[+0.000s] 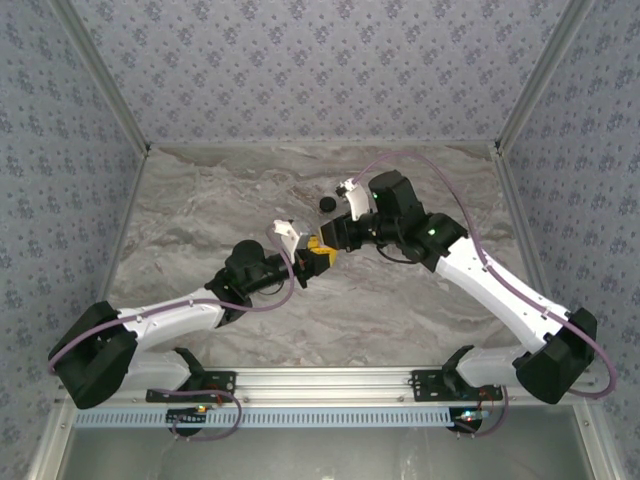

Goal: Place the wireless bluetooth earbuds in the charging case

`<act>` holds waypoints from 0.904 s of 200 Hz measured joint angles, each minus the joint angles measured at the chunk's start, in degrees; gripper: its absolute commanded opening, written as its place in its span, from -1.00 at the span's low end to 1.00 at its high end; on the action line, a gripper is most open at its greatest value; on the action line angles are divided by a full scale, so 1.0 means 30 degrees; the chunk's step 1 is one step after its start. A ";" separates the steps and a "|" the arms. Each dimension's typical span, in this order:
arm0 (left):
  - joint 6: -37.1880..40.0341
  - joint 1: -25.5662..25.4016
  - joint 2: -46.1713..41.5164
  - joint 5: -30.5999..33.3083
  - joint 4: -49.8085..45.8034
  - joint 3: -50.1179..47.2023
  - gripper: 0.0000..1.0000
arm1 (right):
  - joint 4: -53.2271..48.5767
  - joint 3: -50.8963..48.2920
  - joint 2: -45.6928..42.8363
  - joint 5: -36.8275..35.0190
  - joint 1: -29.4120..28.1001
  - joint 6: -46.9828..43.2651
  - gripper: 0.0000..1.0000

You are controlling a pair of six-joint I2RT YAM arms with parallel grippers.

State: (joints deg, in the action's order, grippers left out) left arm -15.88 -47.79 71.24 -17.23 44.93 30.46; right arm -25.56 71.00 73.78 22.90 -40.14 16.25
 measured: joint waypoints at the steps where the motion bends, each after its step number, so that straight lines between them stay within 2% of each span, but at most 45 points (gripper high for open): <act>1: 0.0000 0.0000 0.0000 0.0000 0.0000 0.0000 -0.56 | 0.0000 0.0015 0.0007 0.0000 0.0000 -0.0015 -0.39; 46: 0.0000 -0.0007 0.0000 0.0124 -0.0095 0.0000 -0.56 | -0.0233 0.0270 0.0160 -0.0233 -0.0284 -0.0299 -0.34; 96: 0.0000 0.0000 -0.0007 0.0889 -0.0488 0.0000 -0.56 | -0.0401 0.0277 -0.0379 -0.1566 -0.0386 -0.0291 -0.31; 134: 0.0000 0.0000 -0.0117 0.1464 -0.0831 0.0000 -0.56 | -0.0437 0.0277 -0.1209 -0.2302 -0.0386 -0.0291 -0.33; 181: 0.0000 0.0000 -0.0146 0.1545 -0.0940 0.0000 -0.55 | -0.0991 0.0277 -0.0852 -0.2302 -0.0386 -0.0299 -0.40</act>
State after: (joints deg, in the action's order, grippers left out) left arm -15.88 -47.79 70.81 -12.60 42.11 30.46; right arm -28.53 71.83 71.22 15.99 -41.30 15.35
